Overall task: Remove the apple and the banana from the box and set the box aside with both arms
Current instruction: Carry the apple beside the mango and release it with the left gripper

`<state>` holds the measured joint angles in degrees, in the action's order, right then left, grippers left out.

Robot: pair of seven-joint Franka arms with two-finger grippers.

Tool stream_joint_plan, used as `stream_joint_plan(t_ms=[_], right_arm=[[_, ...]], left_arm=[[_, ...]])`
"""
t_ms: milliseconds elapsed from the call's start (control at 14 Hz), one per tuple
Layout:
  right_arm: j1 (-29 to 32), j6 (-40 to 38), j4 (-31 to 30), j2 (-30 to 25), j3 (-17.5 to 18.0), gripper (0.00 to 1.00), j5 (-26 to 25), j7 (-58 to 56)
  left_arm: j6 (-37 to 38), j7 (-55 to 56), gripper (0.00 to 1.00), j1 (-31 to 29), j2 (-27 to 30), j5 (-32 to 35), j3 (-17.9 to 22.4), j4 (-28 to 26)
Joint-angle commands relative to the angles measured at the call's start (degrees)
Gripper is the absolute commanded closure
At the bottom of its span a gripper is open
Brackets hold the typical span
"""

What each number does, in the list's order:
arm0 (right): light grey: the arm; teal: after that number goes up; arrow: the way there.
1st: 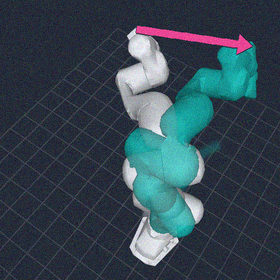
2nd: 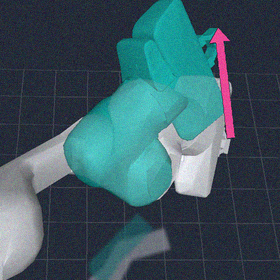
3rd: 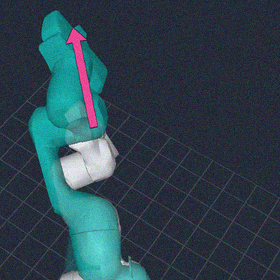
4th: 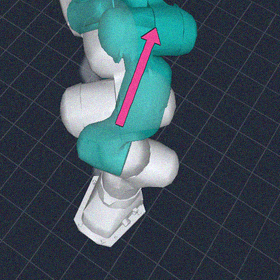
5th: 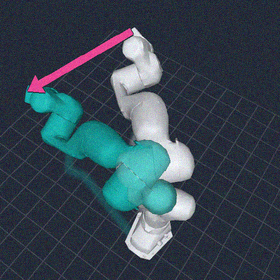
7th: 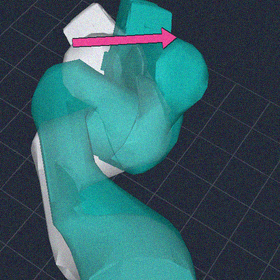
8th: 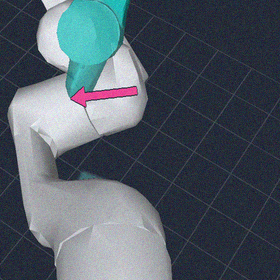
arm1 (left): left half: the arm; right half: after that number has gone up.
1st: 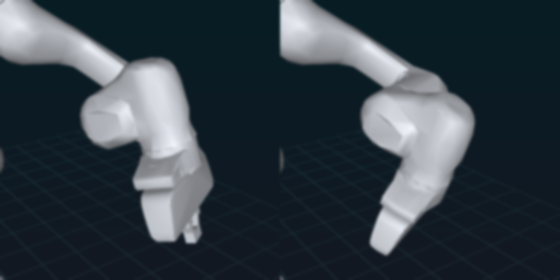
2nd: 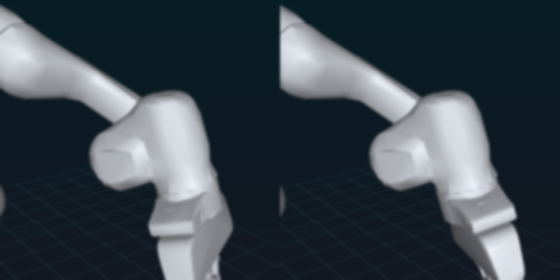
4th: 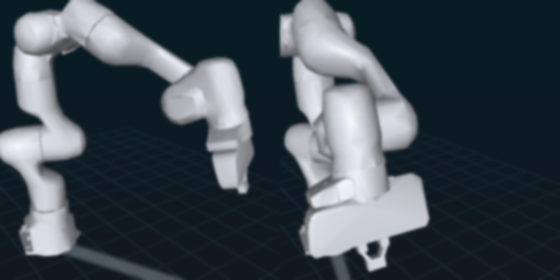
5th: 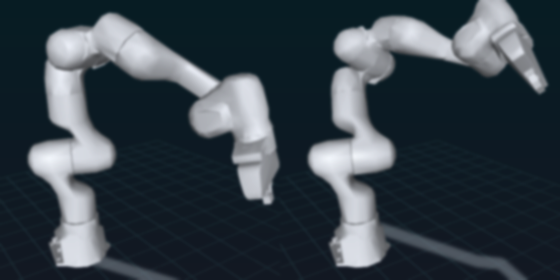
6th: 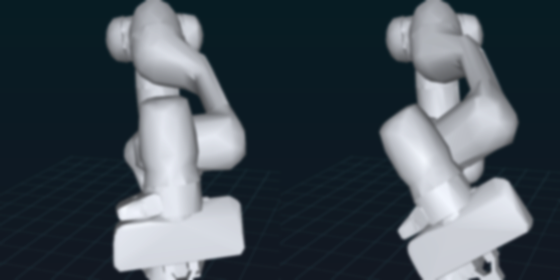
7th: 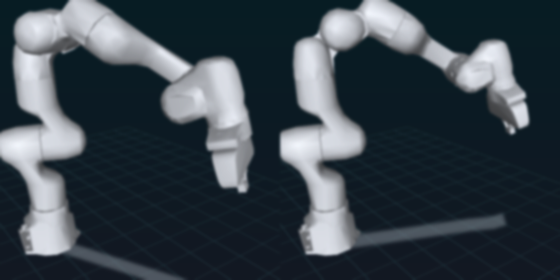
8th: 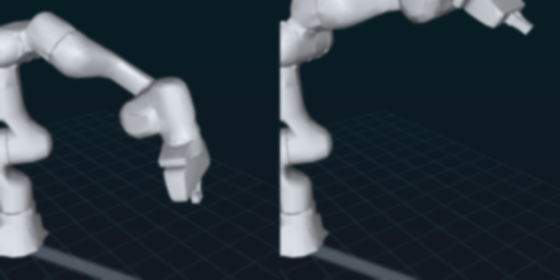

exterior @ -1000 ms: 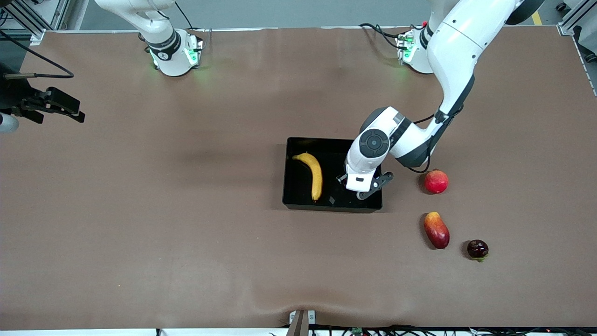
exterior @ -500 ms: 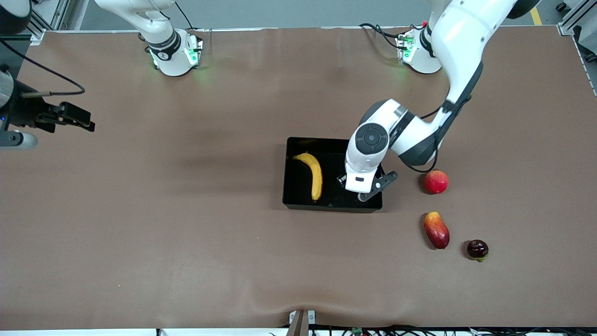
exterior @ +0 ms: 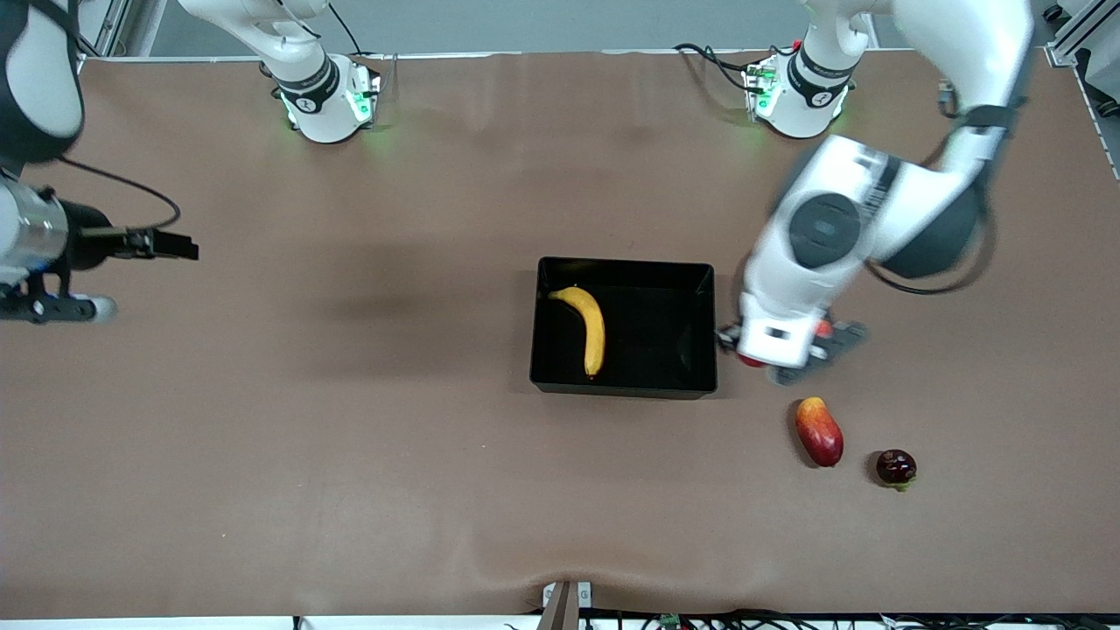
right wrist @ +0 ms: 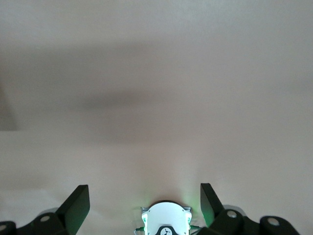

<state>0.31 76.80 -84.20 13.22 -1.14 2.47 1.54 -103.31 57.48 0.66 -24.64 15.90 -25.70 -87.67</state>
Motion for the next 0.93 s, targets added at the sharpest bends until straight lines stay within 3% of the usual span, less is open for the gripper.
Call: stream_joint_plan(t_ms=[0, 429, 857], right_arm=[[1.01, -0.42, 0.53, 2.07, 0.53, 0.0, 0.78, -0.23], [2.16, 5.63, -3.68, 4.63, 0.53, 0.0, 5.7, -0.23], [1.71, 11.34, -6.23, 3.49, 0.79, 0.0, 6.49, -0.84]], left_arm=[[-0.04, -5.6, 1.0, -5.56, -0.23, 1.32, -0.5, -2.15], [-9.43, -18.78, 1.0, -16.82, -4.09, 4.93, -0.41, -6.63], [-22.8, -27.59, 1.0, -22.89, -13.66, 5.11, -0.23, -6.73]])
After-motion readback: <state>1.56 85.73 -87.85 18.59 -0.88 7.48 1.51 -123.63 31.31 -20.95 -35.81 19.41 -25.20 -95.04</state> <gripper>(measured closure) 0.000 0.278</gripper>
